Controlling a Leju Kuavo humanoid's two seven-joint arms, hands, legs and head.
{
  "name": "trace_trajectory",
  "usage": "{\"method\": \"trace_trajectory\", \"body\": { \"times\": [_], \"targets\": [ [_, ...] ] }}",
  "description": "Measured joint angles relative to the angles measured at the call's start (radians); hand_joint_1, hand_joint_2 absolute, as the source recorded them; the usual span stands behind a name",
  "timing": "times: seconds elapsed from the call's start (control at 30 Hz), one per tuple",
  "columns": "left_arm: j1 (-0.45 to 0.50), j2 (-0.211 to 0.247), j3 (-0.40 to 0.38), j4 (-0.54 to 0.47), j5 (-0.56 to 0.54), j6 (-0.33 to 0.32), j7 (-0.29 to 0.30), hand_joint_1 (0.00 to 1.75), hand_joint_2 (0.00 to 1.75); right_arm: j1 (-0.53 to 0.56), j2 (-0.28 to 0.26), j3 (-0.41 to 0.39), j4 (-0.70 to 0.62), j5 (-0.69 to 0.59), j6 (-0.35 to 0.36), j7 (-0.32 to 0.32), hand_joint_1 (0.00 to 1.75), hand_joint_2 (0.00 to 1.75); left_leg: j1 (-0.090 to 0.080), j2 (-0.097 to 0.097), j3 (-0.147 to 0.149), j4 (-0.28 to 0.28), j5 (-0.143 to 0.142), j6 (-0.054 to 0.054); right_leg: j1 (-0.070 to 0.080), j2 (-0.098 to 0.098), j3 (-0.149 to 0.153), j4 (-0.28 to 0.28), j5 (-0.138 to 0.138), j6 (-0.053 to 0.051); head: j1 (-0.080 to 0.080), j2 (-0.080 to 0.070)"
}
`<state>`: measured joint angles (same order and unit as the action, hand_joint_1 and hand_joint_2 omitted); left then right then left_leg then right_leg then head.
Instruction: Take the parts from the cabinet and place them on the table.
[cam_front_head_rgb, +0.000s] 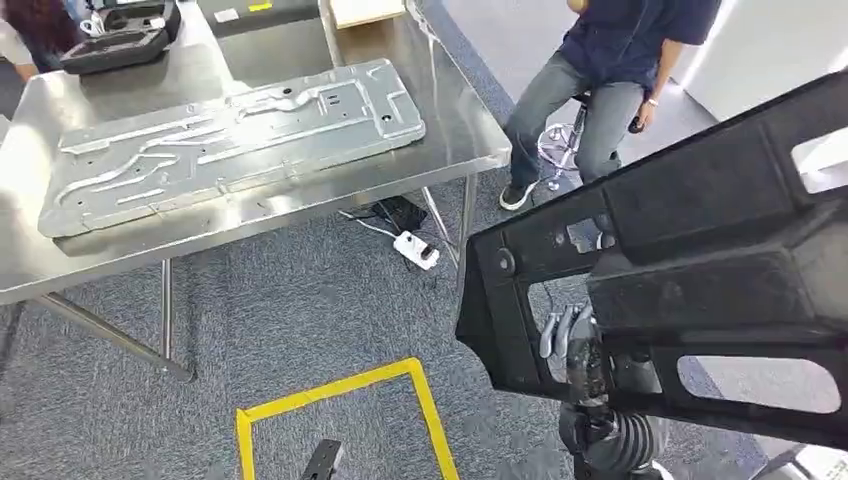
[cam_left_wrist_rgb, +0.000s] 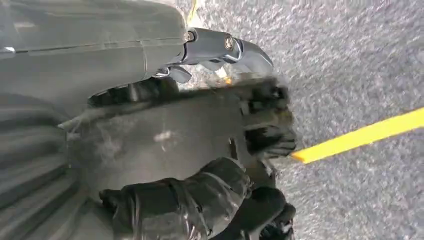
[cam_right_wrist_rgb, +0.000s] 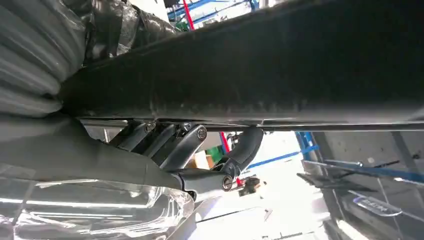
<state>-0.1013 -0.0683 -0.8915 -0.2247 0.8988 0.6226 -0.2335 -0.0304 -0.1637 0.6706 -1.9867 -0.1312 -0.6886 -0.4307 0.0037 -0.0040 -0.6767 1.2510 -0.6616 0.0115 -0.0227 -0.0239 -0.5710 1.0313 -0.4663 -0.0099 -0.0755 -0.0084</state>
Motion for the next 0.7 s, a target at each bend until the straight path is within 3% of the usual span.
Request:
{"method": "trace_trajectory", "body": {
  "times": [0.07, 0.1, 0.13, 0.2, 0.23, 0.27, 0.3, 0.37, 0.4, 0.43, 0.47, 0.5, 0.53, 0.57, 0.6, 0.63, 0.7],
  "targets": [
    [-0.001, 0.003, -0.001, 0.000, 0.000, -0.001, 0.001, 0.00, 1.75, 0.000, 0.000, 0.000, 0.000, 0.000, 0.000, 0.006, 1.75, 1.75, -0.005, 0.028, 0.025, -0.148, 0.154, 0.013, 0.000, -0.015, 0.031, -0.001, -0.022, 0.006, 0.000, 0.000],
    [-0.001, 0.003, -0.002, 0.000, 0.000, -0.003, 0.001, 0.00, 1.75, 0.001, 0.000, 0.000, 0.001, 0.000, 0.000, 0.006, 1.75, 1.75, -0.014, 0.068, 0.024, -0.204, 0.223, 0.023, 0.004, -0.019, 0.043, 0.003, -0.031, 0.012, 0.000, 0.000],
    [-0.006, 0.004, -0.002, 0.000, 0.001, -0.006, 0.003, 0.00, 1.75, 0.002, 0.000, 0.000, 0.002, 0.000, 0.000, 0.006, 1.75, 1.75, -0.016, 0.065, 0.019, -0.190, 0.177, 0.026, 0.007, -0.024, 0.045, 0.006, -0.045, 0.023, 0.001, 0.000],
    [-0.004, 0.004, -0.003, 0.000, 0.001, -0.010, 0.004, 0.00, 1.75, 0.000, 0.000, 0.000, 0.003, 0.000, 0.000, 0.009, 1.75, 1.75, -0.017, 0.044, 0.030, -0.195, 0.221, 0.027, 0.008, -0.045, 0.054, 0.004, -0.064, 0.037, 0.000, 0.000],
    [-0.004, 0.003, -0.003, 0.000, 0.001, -0.010, 0.004, 0.00, 1.75, -0.002, 0.000, 0.000, 0.003, 0.000, 0.000, 0.009, 1.75, 1.75, -0.017, 0.032, 0.040, -0.202, 0.222, 0.029, 0.013, -0.057, 0.064, -0.001, -0.072, 0.046, 0.004, 0.000],
    [-0.004, 0.002, -0.003, 0.000, 0.001, -0.011, 0.004, 0.00, 1.75, -0.003, -0.001, 0.000, 0.003, 0.000, 0.000, 0.009, 1.75, 1.75, -0.003, 0.023, 0.047, -0.214, 0.235, 0.032, 0.005, -0.039, 0.070, 0.009, -0.079, 0.052, 0.002, 0.000],
    [-0.005, 0.002, -0.003, 0.000, 0.001, -0.013, 0.006, 0.00, 1.75, -0.004, -0.001, 0.000, 0.003, 0.000, -0.002, 0.010, 1.75, 1.75, -0.006, 0.013, 0.050, -0.219, 0.234, 0.034, 0.005, -0.007, 0.060, 0.036, -0.100, 0.055, 0.005, 0.000],
    [-0.010, 0.002, -0.004, 0.000, 0.000, -0.015, 0.008, 0.00, 1.75, -0.003, -0.002, 0.000, 0.003, 0.000, -0.005, 0.013, 1.75, 1.75, -0.010, -0.005, 0.050, -0.219, 0.233, 0.050, 0.006, 0.014, -0.017, 0.177, -0.176, 0.055, 0.005, 0.000],
    [-0.010, 0.002, -0.004, 0.000, 0.000, -0.016, 0.009, 0.00, 1.75, -0.002, -0.003, 0.000, 0.005, 0.000, -0.005, 0.014, 1.75, 1.75, -0.013, -0.016, 0.050, -0.218, 0.231, 0.053, 0.006, 0.018, -0.060, 0.251, -0.203, 0.056, 0.005, 0.000],
    [-0.009, 0.003, -0.004, 0.000, 0.001, -0.016, 0.010, 0.00, 1.75, -0.001, -0.004, 0.000, 0.006, 0.000, -0.005, 0.017, 1.75, 1.75, -0.015, -0.028, 0.051, -0.217, 0.229, 0.055, 0.006, 0.019, -0.091, 0.292, -0.205, 0.058, 0.004, 0.000],
    [-0.008, 0.003, -0.004, 0.000, 0.001, -0.017, 0.011, 0.00, 1.75, -0.001, -0.004, 0.000, 0.007, 0.000, -0.005, 0.021, 1.75, 1.75, -0.016, -0.041, 0.053, -0.217, 0.226, 0.055, 0.006, 0.020, -0.101, 0.288, -0.180, 0.058, 0.005, 0.000],
    [-0.007, 0.003, -0.004, 0.000, 0.001, -0.017, 0.011, 0.00, 1.75, -0.001, -0.004, 0.000, 0.008, 0.000, -0.005, 0.024, 1.75, 1.75, -0.016, -0.056, 0.058, -0.216, 0.222, 0.054, 0.006, 0.022, -0.090, 0.239, -0.132, 0.057, 0.005, 0.000],
    [-0.008, 0.003, -0.004, 0.000, 0.001, -0.018, 0.012, 0.00, 1.75, -0.001, -0.004, 0.000, 0.009, 0.000, -0.006, 0.024, 1.75, 1.75, -0.016, -0.070, 0.064, -0.214, 0.218, 0.052, 0.005, 0.029, -0.063, 0.158, -0.073, 0.055, 0.005, 0.000],
    [-0.008, 0.003, -0.005, 0.000, 0.001, -0.019, 0.012, 0.00, 1.75, -0.001, -0.004, 0.000, 0.009, 0.000, -0.008, 0.024, 1.75, 1.75, -0.016, -0.084, 0.070, -0.211, 0.212, 0.050, 0.004, 0.050, -0.032, 0.069, -0.018, 0.052, 0.006, 0.000],
    [-0.006, 0.002, -0.005, 0.000, 0.000, -0.021, 0.013, 0.00, 1.75, -0.002, -0.004, 0.000, 0.011, 0.000, -0.008, 0.024, 1.75, 1.75, -0.015, -0.093, 0.063, -0.209, 0.207, 0.046, 0.003, 0.101, -0.016, 0.037, -0.019, 0.044, 0.004, 0.000],
    [-0.011, 0.003, -0.005, 0.000, 0.000, -0.023, 0.014, 0.00, 1.75, 0.000, -0.004, 0.000, 0.011, 0.000, -0.009, 0.024, 1.75, 1.75, -0.019, -0.107, 0.062, -0.198, 0.204, 0.041, 0.002, 0.108, -0.012, 0.010, -0.022, 0.042, 0.002, 0.000],
    [-0.009, 0.003, -0.005, 0.000, 0.000, -0.027, 0.015, 0.00, 1.75, -0.001, -0.004, 0.000, 0.012, 0.000, -0.009, 0.025, 1.75, 1.75, -0.010, -0.123, 0.057, -0.206, 0.209, 0.032, 0.010, 0.090, -0.008, 0.015, -0.022, 0.035, 0.002, 0.000]
  ]
}}
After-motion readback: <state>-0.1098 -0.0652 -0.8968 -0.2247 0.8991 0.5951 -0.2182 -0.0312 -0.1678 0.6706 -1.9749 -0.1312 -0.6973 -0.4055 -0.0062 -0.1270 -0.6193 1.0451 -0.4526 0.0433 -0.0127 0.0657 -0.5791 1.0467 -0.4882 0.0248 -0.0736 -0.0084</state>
